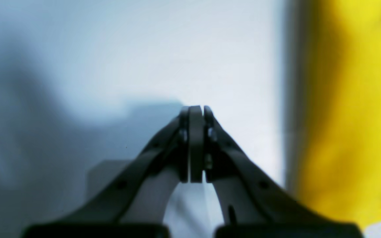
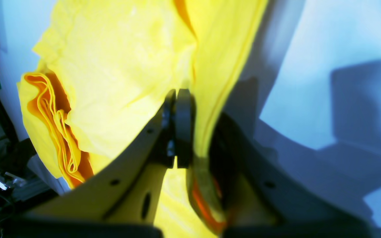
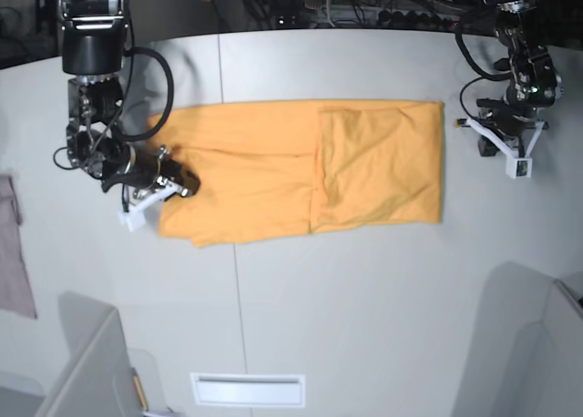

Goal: Fold the T-shirt properly
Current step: 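Move the right gripper to the strip's other end and grasp it, then lift the end with the right gripper and fold it toward the left gripper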

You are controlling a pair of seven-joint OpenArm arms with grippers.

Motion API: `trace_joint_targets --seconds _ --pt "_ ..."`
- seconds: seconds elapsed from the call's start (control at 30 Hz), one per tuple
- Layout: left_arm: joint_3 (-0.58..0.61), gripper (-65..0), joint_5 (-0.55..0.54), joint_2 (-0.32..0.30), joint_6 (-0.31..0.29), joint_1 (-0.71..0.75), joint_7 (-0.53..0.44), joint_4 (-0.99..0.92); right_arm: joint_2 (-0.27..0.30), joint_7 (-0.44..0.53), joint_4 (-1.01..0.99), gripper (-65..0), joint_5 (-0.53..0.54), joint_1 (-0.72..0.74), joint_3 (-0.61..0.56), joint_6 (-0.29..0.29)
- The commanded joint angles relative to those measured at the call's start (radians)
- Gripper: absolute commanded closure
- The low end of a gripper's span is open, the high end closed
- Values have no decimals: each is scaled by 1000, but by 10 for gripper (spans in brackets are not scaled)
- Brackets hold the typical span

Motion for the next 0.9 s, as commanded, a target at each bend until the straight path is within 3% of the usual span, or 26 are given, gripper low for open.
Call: trace_joint_targets --seconds 0.0,0.3,0.4,0.57,0.8,0.87 --pt "7 0 -4 -16 -2 -2 -16 8 11 -25 -5 0 -53 2 -3 -31" --pt "151 0 -4 -14 4 -15 -16 11 10 -15 19 0 -55 26 -40 -39" --pt "197 0 -4 -10 5 -15 -14 17 6 -15 97 0 -110 25 -72 -42" --pt "217 0 -4 -1 5 -25 -14 17 -36 -25 260 0 -259 -4 -79 -134" --pt "221 0 -4 1 5 -36 -11 34 -46 -130 469 0 -267 -18 -79 -166" --pt "221 0 -4 -1 5 -34 -11 45 -75 -163 513 0 -267 -21 -74 -166"
